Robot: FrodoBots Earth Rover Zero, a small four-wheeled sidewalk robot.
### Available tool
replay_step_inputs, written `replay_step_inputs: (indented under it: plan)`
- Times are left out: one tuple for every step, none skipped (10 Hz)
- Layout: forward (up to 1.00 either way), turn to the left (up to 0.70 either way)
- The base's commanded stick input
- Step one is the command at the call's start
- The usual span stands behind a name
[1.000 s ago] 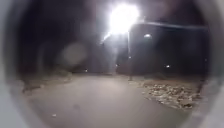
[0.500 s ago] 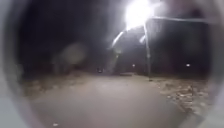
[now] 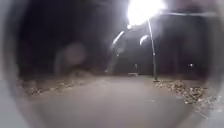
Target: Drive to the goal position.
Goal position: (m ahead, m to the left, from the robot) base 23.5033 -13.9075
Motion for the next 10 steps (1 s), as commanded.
replay_step_inputs:
  plan:
    - [1.0, 0.0]
    - [1.0, 0.0]
    - [1.0, 0.0]
    - [1.0, 0.0]
    - [1.0, 0.0]
    - [1.0, 0.0]
    - [1.0, 0.0]
    - [1.0, 0.0]
    - [1.0, 0.0]
    - [1.0, 0.0]
